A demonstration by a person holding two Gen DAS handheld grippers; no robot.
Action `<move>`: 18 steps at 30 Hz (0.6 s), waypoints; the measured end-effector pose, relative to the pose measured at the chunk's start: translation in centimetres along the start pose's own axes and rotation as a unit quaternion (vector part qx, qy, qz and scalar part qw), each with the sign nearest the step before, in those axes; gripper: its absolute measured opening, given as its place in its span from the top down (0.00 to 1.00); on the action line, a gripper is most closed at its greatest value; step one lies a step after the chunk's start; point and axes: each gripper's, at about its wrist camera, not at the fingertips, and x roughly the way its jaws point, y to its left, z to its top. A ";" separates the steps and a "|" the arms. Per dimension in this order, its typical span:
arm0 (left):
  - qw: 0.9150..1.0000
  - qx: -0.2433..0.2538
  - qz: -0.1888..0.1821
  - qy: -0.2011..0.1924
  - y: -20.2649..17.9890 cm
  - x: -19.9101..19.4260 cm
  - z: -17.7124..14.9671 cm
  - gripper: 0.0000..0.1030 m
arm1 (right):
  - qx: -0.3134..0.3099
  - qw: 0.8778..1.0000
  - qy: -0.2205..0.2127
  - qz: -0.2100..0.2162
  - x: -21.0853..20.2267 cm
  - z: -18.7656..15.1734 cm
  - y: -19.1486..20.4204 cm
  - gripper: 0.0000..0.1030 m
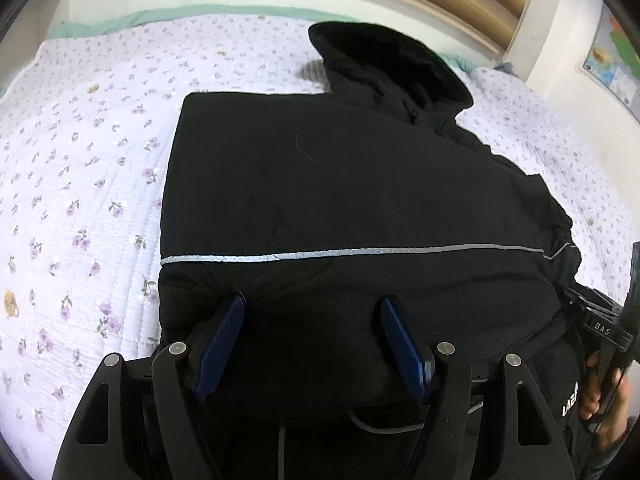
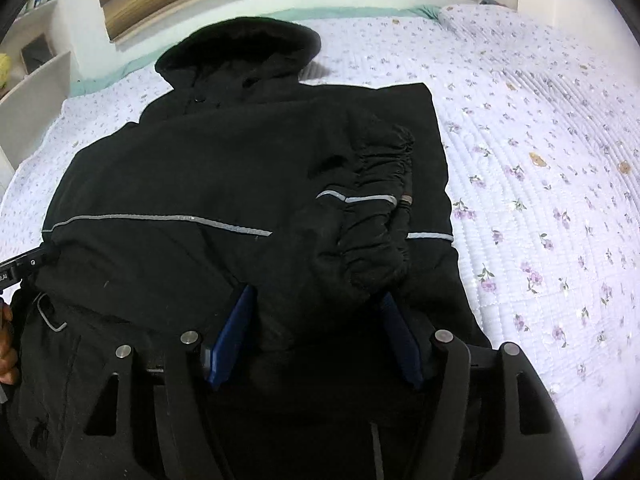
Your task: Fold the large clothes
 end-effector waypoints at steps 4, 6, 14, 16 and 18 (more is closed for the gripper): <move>1.000 0.008 0.001 -0.023 0.2 -0.7 -0.5 0.30 | 0.009 1.000 -0.016 0.016 -0.5 -0.7 -0.7 0.33; 1.000 0.010 0.004 -0.027 0.2 -0.8 -0.7 0.30 | 0.010 1.000 -0.024 0.016 -1.1 -1.4 -1.1 0.33; 0.999 0.018 0.024 0.027 -0.7 -0.4 0.9 0.29 | 0.015 1.000 0.012 -0.003 -1.1 -0.6 -0.7 0.31; 0.998 0.013 0.028 0.053 -1.0 -1.5 2.1 0.29 | 0.037 0.998 0.050 0.000 -0.9 0.9 -0.9 0.31; 0.997 0.004 0.019 0.070 -1.3 -3.5 3.6 0.29 | 0.058 0.995 0.085 0.014 -1.9 2.4 -1.2 0.31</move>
